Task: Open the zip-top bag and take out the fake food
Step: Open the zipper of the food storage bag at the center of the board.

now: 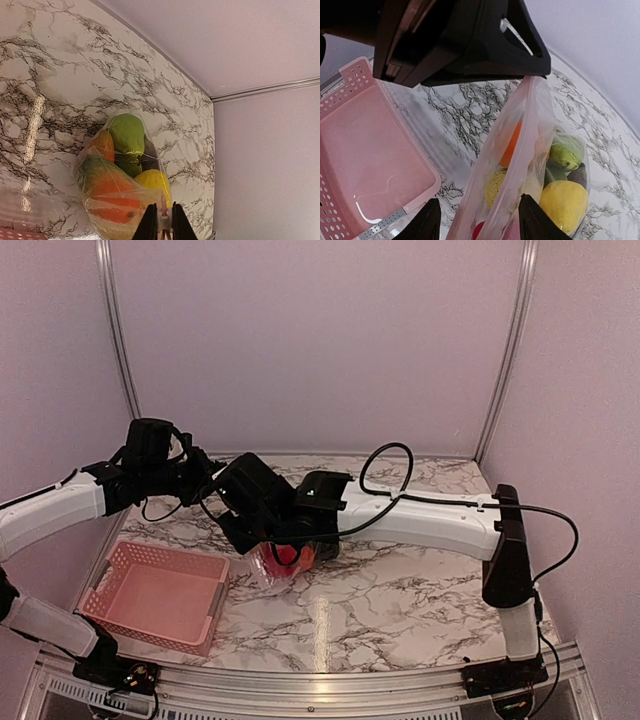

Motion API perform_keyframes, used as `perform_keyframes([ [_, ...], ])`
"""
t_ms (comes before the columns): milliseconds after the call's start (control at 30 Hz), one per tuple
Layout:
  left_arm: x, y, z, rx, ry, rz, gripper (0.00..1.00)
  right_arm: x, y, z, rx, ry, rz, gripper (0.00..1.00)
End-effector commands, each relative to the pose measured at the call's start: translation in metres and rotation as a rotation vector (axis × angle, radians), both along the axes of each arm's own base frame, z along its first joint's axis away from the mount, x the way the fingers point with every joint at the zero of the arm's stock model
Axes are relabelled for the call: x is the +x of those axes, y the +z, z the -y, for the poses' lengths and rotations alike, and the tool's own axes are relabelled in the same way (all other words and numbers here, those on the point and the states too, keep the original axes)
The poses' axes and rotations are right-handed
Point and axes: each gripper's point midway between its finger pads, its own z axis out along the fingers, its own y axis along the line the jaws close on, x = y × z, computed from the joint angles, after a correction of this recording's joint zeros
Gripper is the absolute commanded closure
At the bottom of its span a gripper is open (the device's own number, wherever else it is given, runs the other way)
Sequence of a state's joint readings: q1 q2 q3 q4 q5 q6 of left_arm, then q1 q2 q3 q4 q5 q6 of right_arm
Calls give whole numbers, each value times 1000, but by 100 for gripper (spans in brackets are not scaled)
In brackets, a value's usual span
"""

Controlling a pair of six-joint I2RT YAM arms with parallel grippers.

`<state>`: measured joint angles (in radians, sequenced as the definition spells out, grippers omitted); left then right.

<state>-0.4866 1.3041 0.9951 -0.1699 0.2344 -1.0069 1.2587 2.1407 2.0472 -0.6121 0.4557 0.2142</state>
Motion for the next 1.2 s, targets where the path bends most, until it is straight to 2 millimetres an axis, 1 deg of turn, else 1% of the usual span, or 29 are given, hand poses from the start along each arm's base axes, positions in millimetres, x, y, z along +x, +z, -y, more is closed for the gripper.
perform_keyframes([
  [0,-5,12,-1,-18,0,41,98,9,21,11,26,-68,15,49],
  [200,-5,11,-2,-17,0,41,98,2,37,15,86,-46,9,38],
  [233,-5,10,-1,-19,0,40,98,2,39,17,88,-51,10,38],
  [333,-4,11,-1,-24,-2,43,98,4,36,19,73,-62,13,38],
  [467,-5,11,-1,-23,-2,42,98,2,33,19,71,-55,2,38],
  [767,-6,12,-2,-20,1,45,98,8,13,19,15,-82,-3,50],
  [1000,-7,13,-3,-21,1,48,98,9,3,18,-13,-79,-10,52],
  [1100,-7,11,-3,-15,2,40,98,11,-1,21,-23,-90,-10,52],
  [1133,-7,10,-4,-11,4,37,98,12,-3,22,-26,-94,-11,54],
  [1167,-8,10,-5,-7,7,34,98,13,-4,23,-24,-96,-11,58],
])
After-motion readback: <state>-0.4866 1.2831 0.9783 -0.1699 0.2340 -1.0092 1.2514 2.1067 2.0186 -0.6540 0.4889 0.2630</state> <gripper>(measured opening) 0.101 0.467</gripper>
